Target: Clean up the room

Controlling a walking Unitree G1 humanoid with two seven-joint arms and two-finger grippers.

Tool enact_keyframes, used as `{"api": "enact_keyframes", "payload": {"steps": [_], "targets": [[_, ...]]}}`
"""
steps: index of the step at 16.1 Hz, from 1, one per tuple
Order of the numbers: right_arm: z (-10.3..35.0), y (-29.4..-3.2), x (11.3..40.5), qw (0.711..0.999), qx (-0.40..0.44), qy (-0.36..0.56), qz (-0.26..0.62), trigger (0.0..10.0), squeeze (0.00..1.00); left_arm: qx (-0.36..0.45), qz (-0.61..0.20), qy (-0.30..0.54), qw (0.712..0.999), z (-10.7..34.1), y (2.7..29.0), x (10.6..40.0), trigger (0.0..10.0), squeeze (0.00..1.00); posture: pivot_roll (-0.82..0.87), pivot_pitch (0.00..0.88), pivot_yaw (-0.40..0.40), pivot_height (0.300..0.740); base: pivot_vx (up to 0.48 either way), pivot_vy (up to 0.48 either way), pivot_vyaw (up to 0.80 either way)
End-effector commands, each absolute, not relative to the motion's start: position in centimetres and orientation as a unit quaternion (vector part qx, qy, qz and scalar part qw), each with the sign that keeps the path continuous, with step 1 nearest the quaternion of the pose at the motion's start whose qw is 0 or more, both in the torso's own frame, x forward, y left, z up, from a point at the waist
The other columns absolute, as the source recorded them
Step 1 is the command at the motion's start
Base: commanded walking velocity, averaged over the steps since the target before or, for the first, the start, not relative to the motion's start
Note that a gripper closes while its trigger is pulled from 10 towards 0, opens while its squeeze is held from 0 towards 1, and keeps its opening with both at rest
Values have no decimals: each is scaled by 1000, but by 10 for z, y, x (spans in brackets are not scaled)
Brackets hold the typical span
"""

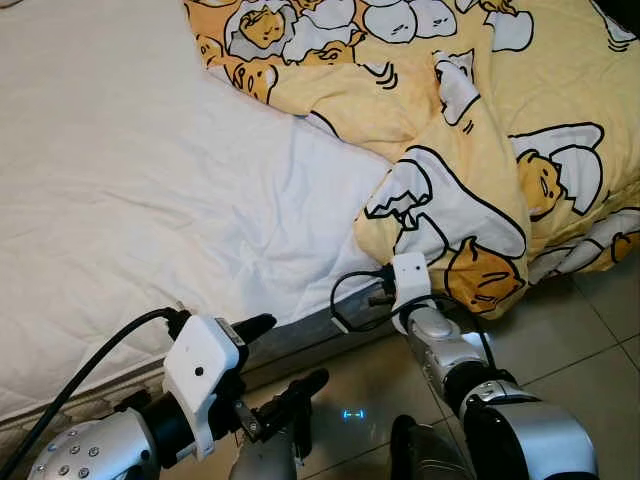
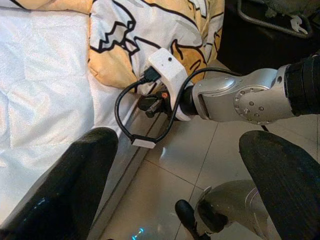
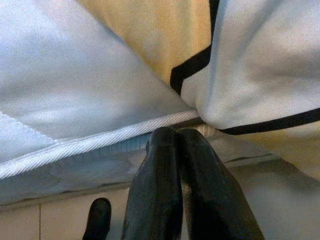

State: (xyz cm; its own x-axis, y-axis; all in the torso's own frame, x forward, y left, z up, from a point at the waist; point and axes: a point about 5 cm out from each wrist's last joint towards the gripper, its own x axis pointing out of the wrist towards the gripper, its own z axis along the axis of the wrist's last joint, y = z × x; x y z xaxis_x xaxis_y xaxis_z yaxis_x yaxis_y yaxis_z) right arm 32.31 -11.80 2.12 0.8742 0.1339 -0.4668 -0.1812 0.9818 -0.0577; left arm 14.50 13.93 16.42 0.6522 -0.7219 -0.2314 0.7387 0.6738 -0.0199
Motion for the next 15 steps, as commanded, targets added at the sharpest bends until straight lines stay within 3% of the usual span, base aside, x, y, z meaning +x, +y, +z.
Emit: {"api": "enact_keyframes", "payload": {"steps": [1, 3, 6, 7, 8, 13, 15], "targets": [[20, -118, 322, 968, -50, 236, 75, 0, 0, 36, -396, 128, 909, 158, 140, 144, 10000, 0, 318, 314, 123, 740, 0, 0, 0], [28, -122, 328, 975, -65, 205, 56, 0, 0, 46, -385, 125, 913, 154, 141, 149, 10000, 0, 302, 295, 101, 740, 0, 0, 0], [38, -127, 319, 991, -89, 82, 63, 431, 0, 39, -276, 124, 952, 136, 149, 168, 10000, 0, 221, 203, 37, 740, 0, 0, 0], [37, -131, 311, 993, -76, 65, 59, 8706, 0, 31, -263, 119, 957, 133, 147, 173, 10000, 0, 191, 170, 20, 740, 0, 0, 0], [37, -135, 303, 995, -58, 54, 53, 10000, 1000, 16, -256, 114, 960, 130, 144, 179, 10000, 0, 153, 127, 5, 740, 0, 0, 0], [56, -153, 263, 998, -36, 0, 49, 10000, 1000, 10, -263, 86, 961, 112, 124, 216, 10000, 0, -7, 0, -17, 740, 0, 0, 0], [74, -169, 247, 998, -22, -35, 44, 10000, 1000, 14, -179, 87, 980, 100, 133, 242, 10000, 0, -44, 0, -14, 740, 0, 0, 0]]}}
